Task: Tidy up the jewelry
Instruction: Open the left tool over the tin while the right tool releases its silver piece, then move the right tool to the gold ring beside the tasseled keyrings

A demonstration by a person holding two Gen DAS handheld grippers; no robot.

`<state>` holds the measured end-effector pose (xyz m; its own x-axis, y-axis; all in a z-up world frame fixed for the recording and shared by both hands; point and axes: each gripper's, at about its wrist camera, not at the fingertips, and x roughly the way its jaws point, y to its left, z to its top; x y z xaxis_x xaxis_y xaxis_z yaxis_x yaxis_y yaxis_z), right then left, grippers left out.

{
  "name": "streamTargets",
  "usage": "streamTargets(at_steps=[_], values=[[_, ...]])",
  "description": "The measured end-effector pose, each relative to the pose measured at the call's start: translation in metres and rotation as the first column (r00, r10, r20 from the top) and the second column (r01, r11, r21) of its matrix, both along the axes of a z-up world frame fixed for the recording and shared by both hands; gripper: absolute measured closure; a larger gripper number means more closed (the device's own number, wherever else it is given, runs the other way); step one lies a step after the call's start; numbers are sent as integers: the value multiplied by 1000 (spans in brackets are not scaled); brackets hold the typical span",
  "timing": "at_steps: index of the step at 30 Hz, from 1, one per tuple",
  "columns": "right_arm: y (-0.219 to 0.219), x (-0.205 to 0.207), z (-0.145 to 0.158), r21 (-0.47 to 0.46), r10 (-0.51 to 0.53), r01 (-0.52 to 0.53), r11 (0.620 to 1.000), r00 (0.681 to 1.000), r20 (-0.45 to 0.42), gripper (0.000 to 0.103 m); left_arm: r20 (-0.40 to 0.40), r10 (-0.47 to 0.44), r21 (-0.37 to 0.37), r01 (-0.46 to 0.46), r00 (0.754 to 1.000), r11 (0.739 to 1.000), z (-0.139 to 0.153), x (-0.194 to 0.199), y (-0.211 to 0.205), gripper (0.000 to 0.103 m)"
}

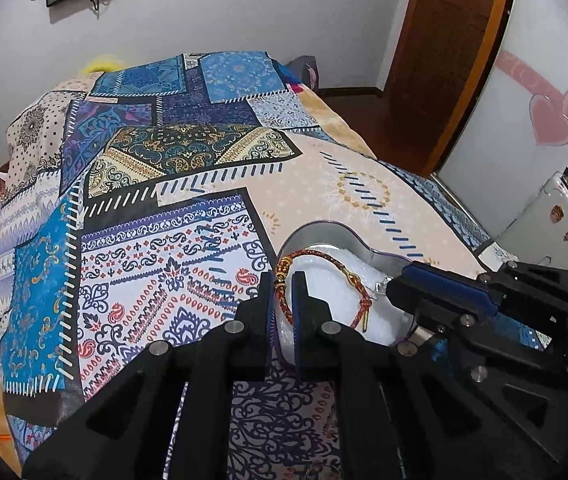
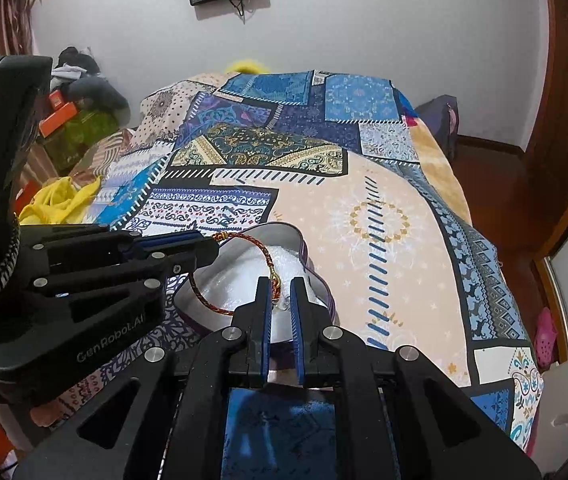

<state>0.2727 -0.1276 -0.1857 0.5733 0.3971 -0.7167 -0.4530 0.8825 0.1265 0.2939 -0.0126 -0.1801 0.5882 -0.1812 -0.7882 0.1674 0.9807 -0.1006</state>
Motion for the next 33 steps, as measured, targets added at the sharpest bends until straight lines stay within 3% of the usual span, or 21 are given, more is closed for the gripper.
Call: streamTargets(at_steps=[4, 10, 14, 20, 24, 29, 33], values=[[-1, -2, 3, 1, -3, 3, 1000, 1000, 2, 89, -3, 0, -3, 0, 1000, 1000, 3, -4, 2, 96], [-7, -10, 15, 11, -17, 17, 1000, 999, 38, 73, 18, 10, -8, -10, 1000, 1000, 15, -14, 7, 85], [-12, -17, 26, 18, -29, 28, 999, 998, 64, 73, 41, 18, -14, -18, 999, 1000, 29, -25, 12, 84], [-17, -32, 44, 21, -38, 36, 999, 993, 110, 73, 97, 40, -20, -39, 995, 999, 51, -47, 18, 64], [-18, -43, 54, 17, -41, 39, 999, 989, 139, 73, 126, 49, -19, -47, 991, 999, 65, -64, 21, 61], [-20, -57, 63, 18, -44, 41, 999, 985, 169, 65, 153, 54, -10, -53, 987, 999, 76, -87, 24, 59], [-19, -67, 66, 16, -44, 42, 999, 981, 190, 61, 173, 62, -4, -62, 983, 998, 80, -103, 26, 50]])
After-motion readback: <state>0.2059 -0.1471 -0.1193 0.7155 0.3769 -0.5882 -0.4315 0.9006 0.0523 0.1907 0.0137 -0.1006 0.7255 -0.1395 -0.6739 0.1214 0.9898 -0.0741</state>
